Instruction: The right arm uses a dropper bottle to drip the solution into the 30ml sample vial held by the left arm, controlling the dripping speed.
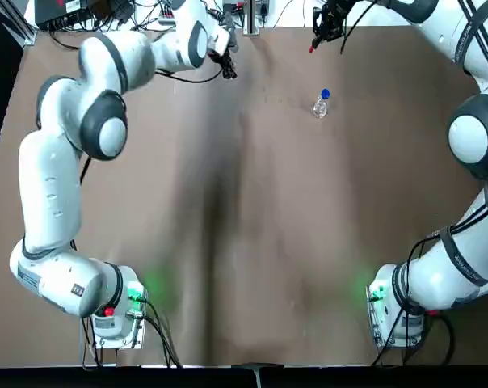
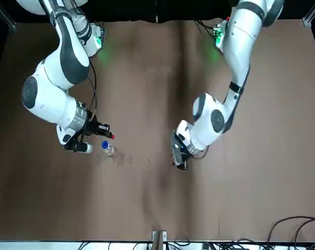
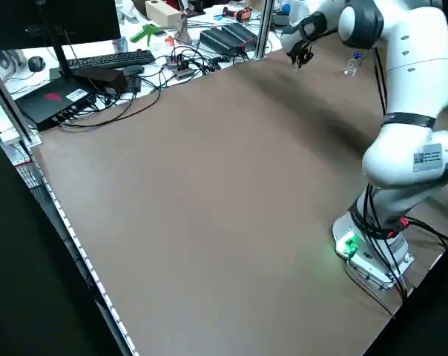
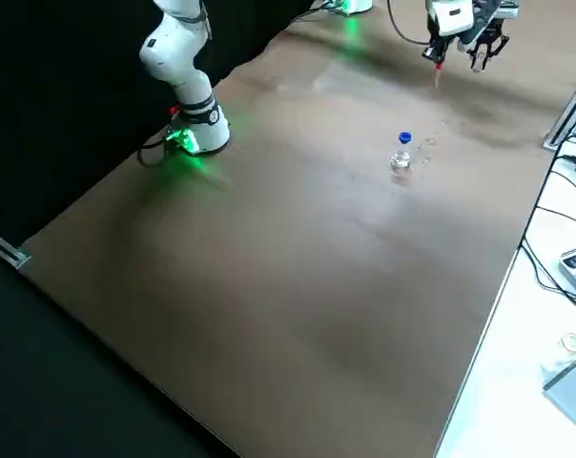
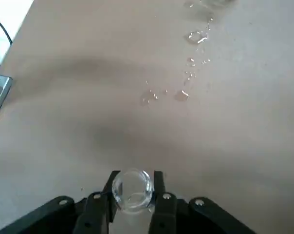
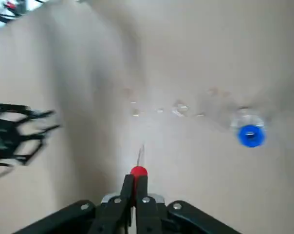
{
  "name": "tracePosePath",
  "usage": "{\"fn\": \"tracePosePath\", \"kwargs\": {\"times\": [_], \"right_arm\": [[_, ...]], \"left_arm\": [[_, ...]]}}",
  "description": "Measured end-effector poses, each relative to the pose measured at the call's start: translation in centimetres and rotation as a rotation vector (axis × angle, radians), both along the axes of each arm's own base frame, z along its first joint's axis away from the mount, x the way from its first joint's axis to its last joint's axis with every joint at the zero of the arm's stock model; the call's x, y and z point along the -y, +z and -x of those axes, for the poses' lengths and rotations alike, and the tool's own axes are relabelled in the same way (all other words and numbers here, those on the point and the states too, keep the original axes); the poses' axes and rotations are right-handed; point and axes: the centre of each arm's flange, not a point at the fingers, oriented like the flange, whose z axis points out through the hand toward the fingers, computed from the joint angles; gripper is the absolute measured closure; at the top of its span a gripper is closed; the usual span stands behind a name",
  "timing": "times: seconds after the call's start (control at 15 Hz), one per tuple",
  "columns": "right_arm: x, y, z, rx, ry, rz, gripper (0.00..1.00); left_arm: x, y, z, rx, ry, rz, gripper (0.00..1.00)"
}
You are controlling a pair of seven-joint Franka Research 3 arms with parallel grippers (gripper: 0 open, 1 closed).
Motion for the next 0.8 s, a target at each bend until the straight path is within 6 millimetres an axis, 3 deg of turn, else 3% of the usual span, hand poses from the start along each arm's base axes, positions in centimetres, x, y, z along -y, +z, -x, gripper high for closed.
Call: {"fn": "tracePosePath", "kwargs": {"times": [0.2,0.6,0.8], "right_arm": [[1.2,-0.5,0.0,-0.003,0.035,0.098,0.95],[2.2,-1.3,0.5,-0.032,0.09,0.225,0.95],[2.8,-1.6,0.4,-0.035,0.087,0.241,0.95]], "left_arm": [[-5.1,-0.7,-1.7,-0.02,-0.062,0.026,0.69],[-18.2,-3.9,-4.5,-0.062,-0.128,0.074,0.68],[-23.3,-4.9,-5.4,-0.059,-0.122,0.091,0.68]]}}
